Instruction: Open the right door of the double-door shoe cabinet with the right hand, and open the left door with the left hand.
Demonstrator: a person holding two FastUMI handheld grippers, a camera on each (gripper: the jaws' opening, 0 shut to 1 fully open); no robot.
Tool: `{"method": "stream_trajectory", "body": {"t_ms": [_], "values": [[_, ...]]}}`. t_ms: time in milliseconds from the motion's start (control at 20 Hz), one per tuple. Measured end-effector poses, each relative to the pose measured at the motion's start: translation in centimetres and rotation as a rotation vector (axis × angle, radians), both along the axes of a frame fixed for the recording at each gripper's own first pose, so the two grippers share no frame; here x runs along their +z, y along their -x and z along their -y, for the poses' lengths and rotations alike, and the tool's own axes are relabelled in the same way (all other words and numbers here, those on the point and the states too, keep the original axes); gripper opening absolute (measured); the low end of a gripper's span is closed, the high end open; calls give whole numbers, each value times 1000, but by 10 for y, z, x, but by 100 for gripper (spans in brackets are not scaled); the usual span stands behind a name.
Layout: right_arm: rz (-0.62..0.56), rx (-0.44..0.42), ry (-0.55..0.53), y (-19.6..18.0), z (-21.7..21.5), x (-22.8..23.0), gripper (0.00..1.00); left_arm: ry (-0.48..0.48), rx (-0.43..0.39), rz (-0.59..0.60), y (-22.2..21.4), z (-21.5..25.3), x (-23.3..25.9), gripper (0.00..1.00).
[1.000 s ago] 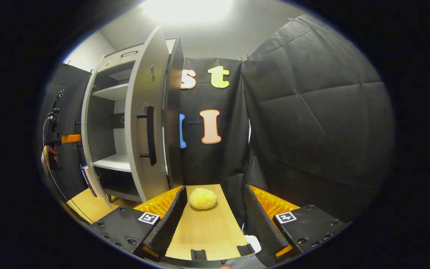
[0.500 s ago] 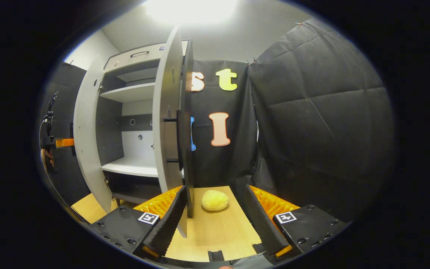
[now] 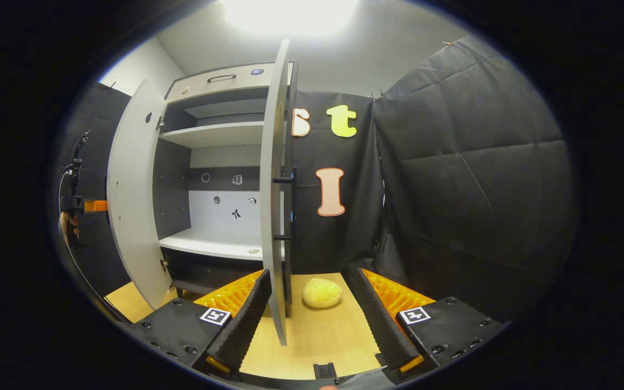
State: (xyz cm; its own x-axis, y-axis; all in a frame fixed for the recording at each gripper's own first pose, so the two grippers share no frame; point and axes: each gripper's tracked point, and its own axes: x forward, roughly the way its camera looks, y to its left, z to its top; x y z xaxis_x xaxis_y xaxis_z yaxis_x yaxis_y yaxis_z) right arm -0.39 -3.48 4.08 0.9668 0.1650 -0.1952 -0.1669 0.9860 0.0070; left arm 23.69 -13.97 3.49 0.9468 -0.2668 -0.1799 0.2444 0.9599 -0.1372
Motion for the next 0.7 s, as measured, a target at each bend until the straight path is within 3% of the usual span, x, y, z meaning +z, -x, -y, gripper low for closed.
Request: {"method": "stream_trajectory", "body": {"t_ms": [300, 400, 500, 600, 700], "values": [[1, 17, 17, 3, -24, 2, 97, -4, 77, 12, -5, -19, 2, 10], [-6, 27, 17, 4, -35, -1, 97, -3, 112, 19, -12, -27, 1, 5], [-11, 39, 21, 1, -49, -1, 97, 79, 68, 14, -6, -10, 6, 0], [-9, 51, 27, 3, -64, 0, 93, 75, 52, 28, -6, -6, 8, 2], [-7, 62, 36, 4, -78, 1, 97, 55, 40, 42, -9, -13, 7, 2]]}}
